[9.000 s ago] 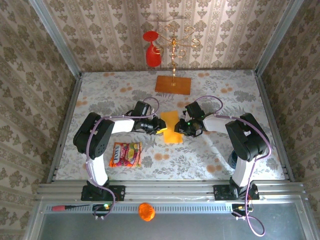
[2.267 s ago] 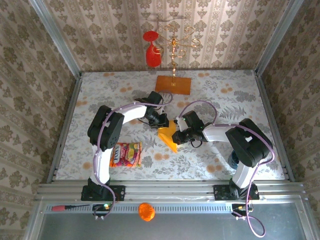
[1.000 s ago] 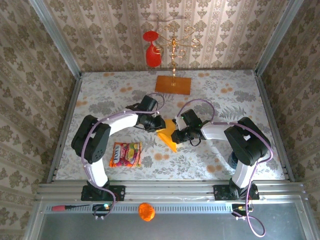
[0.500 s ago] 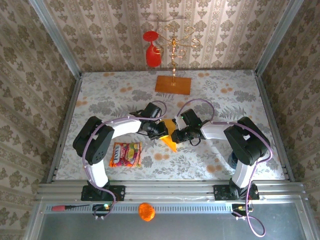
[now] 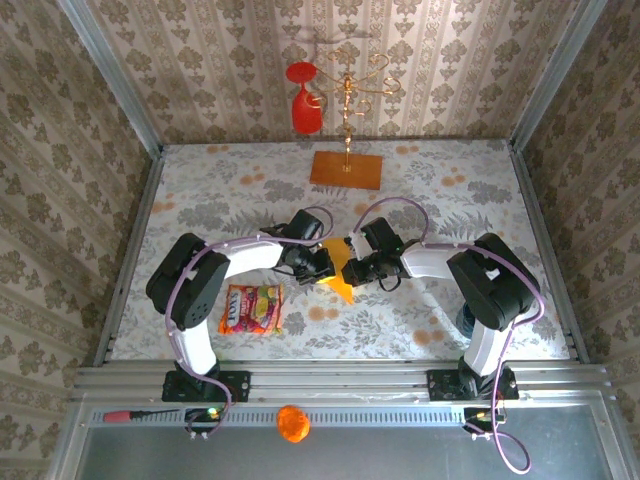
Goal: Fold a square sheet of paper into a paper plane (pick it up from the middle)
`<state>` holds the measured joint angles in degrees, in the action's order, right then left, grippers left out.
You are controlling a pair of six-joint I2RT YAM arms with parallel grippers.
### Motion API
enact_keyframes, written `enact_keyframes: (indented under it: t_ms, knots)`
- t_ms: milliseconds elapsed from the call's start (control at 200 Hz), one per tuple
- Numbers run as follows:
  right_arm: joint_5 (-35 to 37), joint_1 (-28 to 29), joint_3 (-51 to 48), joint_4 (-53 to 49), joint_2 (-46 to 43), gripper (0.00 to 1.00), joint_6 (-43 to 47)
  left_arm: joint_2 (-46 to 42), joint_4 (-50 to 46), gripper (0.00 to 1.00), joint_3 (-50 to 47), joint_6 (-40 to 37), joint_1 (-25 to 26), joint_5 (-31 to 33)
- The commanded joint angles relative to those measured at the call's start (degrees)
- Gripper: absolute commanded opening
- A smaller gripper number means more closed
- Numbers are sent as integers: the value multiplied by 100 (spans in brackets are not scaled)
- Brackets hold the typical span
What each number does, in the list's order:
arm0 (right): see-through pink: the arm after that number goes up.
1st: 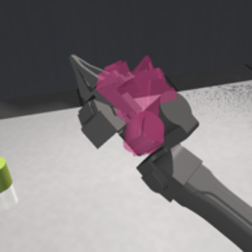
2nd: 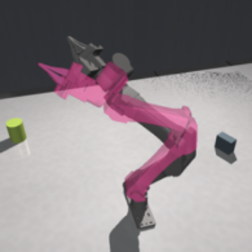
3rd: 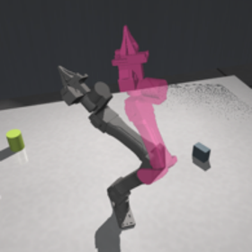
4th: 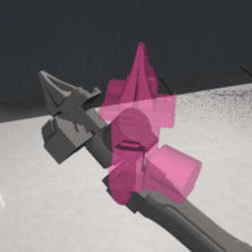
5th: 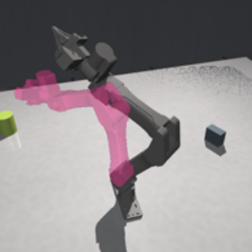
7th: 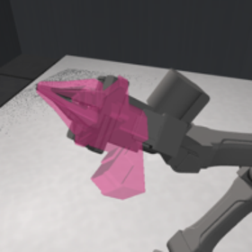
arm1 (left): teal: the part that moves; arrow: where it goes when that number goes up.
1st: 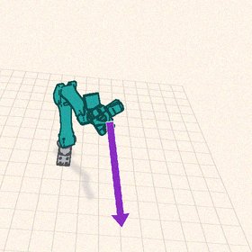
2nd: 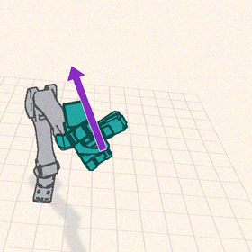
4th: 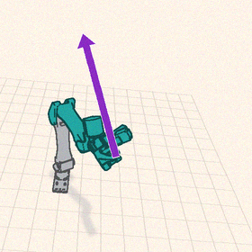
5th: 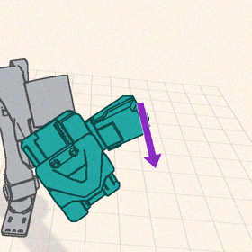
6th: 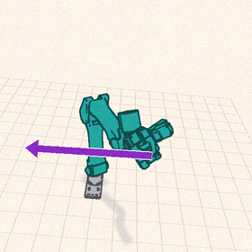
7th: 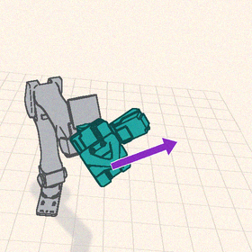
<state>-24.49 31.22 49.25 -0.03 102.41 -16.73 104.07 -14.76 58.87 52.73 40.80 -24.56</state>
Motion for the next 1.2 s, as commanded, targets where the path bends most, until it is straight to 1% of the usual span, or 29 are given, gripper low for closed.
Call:
enact_keyframes:
  t_ms: [0, 935, 1085, 1195]
  knots:
    - [296, -11, 18, -391, 238, 2, 3, -151, -202, 14, -51, -72, 16, 80]
    - [296, -7, 34, -432, 235, 3, 3, 70, -352, 12, -121, -8, 16, 285]
    - [282, -9, 45, -432, 208, 4, -3, 124, -390, 12, -121, 12, 16, 298]
    - [252, -11, 96, -466, 100, 7, -33, 157, -465, 12, -141, 18, 14, 308]
